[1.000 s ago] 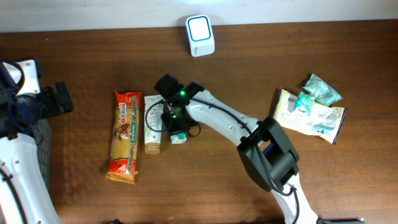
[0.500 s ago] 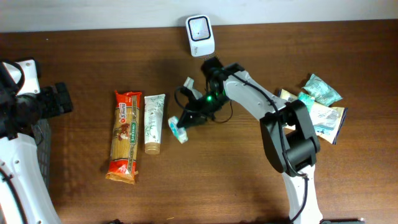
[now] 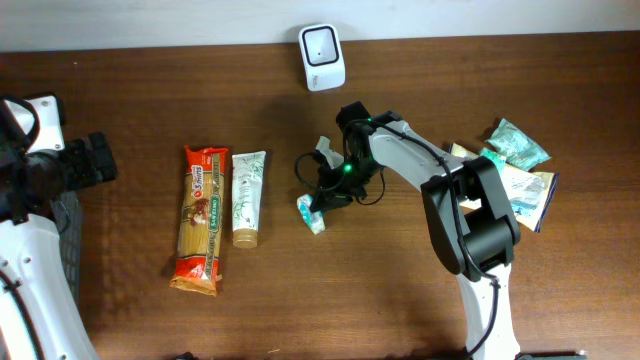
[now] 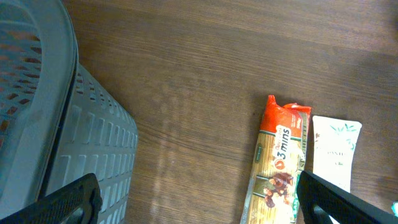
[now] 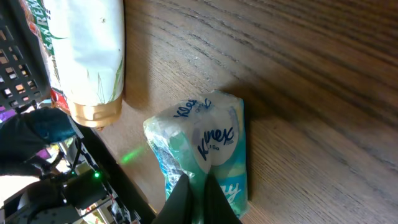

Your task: Scan the item barcode

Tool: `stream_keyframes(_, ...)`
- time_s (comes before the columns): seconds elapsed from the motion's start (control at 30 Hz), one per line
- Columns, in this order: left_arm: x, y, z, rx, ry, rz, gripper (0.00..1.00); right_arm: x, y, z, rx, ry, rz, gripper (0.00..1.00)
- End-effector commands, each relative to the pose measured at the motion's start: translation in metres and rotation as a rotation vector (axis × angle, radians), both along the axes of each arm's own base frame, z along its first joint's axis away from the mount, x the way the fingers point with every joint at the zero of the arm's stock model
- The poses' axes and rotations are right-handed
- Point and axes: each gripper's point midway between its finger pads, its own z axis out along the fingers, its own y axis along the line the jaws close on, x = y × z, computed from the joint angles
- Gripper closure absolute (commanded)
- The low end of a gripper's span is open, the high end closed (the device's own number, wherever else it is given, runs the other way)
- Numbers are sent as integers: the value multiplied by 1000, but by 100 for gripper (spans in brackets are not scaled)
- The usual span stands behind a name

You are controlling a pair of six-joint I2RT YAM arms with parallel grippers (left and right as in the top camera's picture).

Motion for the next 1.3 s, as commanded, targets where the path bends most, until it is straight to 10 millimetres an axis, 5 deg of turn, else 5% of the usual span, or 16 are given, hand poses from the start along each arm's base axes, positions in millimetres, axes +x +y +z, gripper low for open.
stream_keyframes(0.0, 0, -1, 2, 12, -3, -14, 1, 10, -19, -8, -77, -26, -30, 96)
stream_keyframes(0.1, 0, -1, 2, 13, -3, -14, 1, 17, -39, -13, -132, -23, -64, 95)
stream_keyframes(0.2, 0, -1, 2, 13, -3, -14, 1, 25, -62, -17, -184, -23, -98, 53)
stream_keyframes(0.27, 0, -1, 2, 12, -3, -14, 1, 36, -79, -6, -175, -38, -105, 46)
stream_keyframes(0.4, 0, -1, 2, 12, -3, -14, 1, 40, -93, 21, -165, -34, -81, 46)
stream_keyframes(0.73, 0, -1, 2, 12, -3, -14, 1, -8, -30, 16, -217, -51, 137, 46)
stream_keyframes(0.9, 0, -1, 2, 13, -3, -14, 1, -20, -16, 15, -236, -49, 168, 51)
stream_keyframes(0.97, 0, -1, 2, 12, -3, -14, 1, -10, -28, 15, -335, -98, 169, 52)
stream_keyframes(1.07, 0, -1, 2, 13, -3, -14, 1, 13, -33, 51, -403, -214, 169, 52)
stream_keyframes(1.13, 0, -1, 2, 13, -3, -14, 1, 17, -19, 68, -385, -268, 184, 56)
stream_keyframes(1.27, 0, -1, 2, 13, -3, -14, 1, 1, 13, 58, -376, -273, 192, 71)
